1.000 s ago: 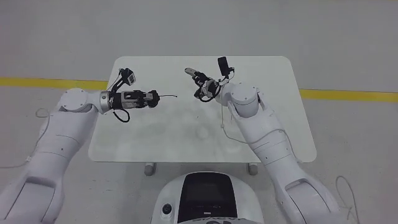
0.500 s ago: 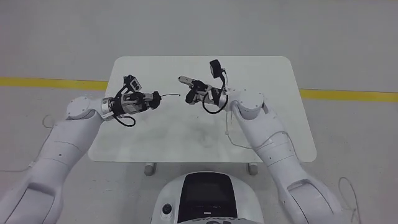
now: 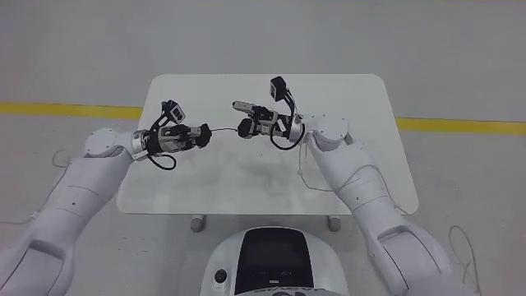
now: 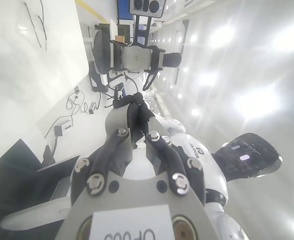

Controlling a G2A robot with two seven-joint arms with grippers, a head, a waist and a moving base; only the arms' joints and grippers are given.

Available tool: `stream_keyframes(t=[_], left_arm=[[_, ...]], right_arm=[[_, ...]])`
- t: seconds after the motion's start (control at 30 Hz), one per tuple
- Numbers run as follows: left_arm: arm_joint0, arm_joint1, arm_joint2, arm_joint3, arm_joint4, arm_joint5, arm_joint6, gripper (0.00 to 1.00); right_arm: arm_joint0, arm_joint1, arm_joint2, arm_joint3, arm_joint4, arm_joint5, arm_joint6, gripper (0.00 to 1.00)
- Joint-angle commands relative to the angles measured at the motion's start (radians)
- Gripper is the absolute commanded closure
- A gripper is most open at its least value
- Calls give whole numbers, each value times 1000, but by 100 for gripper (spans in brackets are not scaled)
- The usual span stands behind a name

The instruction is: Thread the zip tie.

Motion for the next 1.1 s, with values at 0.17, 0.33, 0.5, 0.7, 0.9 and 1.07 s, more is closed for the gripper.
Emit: stream_keyframes(t=[0.17,0.33,0.5,0.7,0.9,1.07], left_arm=[[17,7,-27,20,-10,19,-5,100],[37,18,-13,-20,-39,22,-5,100],[47,33,11,-65,-77,30,-5,100],[47,54,38,-79,-114,25,-5,100],[36,65,70,-77,-140,14,-5,100],[27,71,94,-76,-160,8,-5,100]], right_arm=[[-30,20,37,26,137,-27,193,0],[4,21,26,105,204,-31,273,0],[39,14,-5,165,226,-46,274,41],[62,8,-31,218,252,-68,277,56],[70,7,-45,239,282,-88,295,62],[74,6,-58,245,294,-98,302,71]])
